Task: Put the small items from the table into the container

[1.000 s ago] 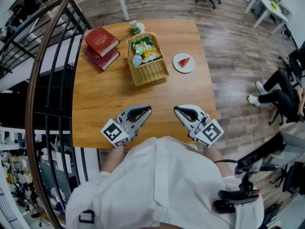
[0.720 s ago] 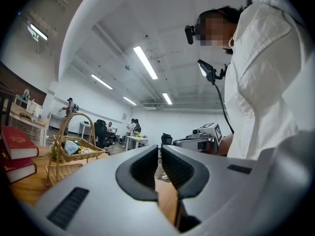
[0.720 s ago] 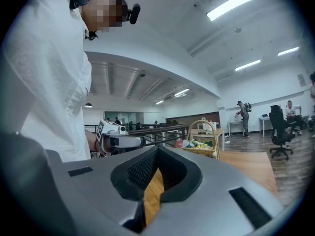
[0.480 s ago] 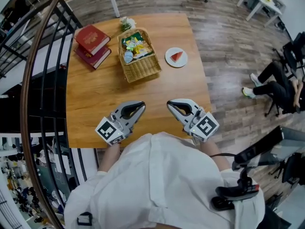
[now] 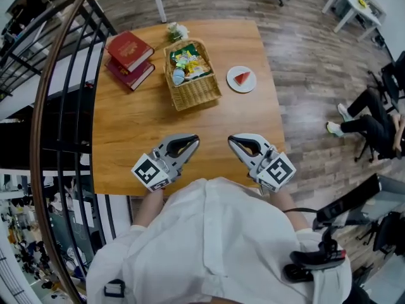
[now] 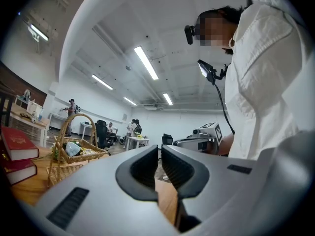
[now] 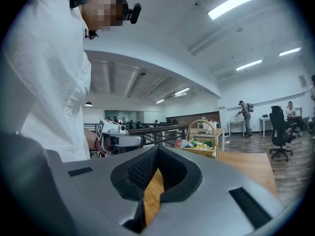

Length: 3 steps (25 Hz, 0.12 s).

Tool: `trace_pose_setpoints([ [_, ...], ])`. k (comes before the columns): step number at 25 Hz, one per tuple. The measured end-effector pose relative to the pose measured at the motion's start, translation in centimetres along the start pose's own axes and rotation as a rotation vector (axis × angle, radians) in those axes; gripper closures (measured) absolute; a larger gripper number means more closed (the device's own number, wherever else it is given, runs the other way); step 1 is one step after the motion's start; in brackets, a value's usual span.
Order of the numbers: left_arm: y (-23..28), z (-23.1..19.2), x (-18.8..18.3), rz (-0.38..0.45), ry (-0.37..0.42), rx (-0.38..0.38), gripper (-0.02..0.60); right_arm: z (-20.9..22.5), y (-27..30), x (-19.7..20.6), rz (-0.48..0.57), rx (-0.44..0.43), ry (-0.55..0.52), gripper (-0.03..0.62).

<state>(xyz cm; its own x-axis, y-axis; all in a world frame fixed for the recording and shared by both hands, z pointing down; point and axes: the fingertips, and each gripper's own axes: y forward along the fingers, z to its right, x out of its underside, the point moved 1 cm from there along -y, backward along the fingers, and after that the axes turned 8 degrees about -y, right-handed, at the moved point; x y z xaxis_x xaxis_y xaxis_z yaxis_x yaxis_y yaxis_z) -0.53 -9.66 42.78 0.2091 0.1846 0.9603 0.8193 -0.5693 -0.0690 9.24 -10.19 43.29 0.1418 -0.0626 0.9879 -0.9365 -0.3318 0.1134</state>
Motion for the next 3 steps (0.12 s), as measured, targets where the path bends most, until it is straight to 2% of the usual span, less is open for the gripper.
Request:
trace_pose_setpoints([
  [3, 0.31, -0.31, -0.24, 0.007, 0.001, 0.007, 0.574, 0.4, -0.01, -0.03, -0.003, 0.011, -0.001, 0.579],
])
